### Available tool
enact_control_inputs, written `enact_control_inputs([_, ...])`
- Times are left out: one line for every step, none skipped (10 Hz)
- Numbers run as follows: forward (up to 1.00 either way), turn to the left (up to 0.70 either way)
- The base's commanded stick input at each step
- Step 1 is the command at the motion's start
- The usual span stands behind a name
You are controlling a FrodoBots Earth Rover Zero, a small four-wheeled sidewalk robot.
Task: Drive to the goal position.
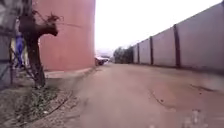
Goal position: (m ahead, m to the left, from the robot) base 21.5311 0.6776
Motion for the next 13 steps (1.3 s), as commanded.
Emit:
enact_control_inputs([0.7, 0.0])
enact_control_inputs([0.7, 0.07])
enact_control_inputs([0.7, 0.15])
enact_control_inputs([0.7, 0.12])
enact_control_inputs([0.7, -0.08])
enact_control_inputs([0.7, -0.35])
enact_control_inputs([0.7, -0.35])
enact_control_inputs([0.7, -0.33])
enact_control_inputs([0.7, -0.27])
enact_control_inputs([0.7, -0.1])
enact_control_inputs([0.7, 0.08])
enact_control_inputs([0.7, 0.08])
enact_control_inputs([0.7, 0.07])
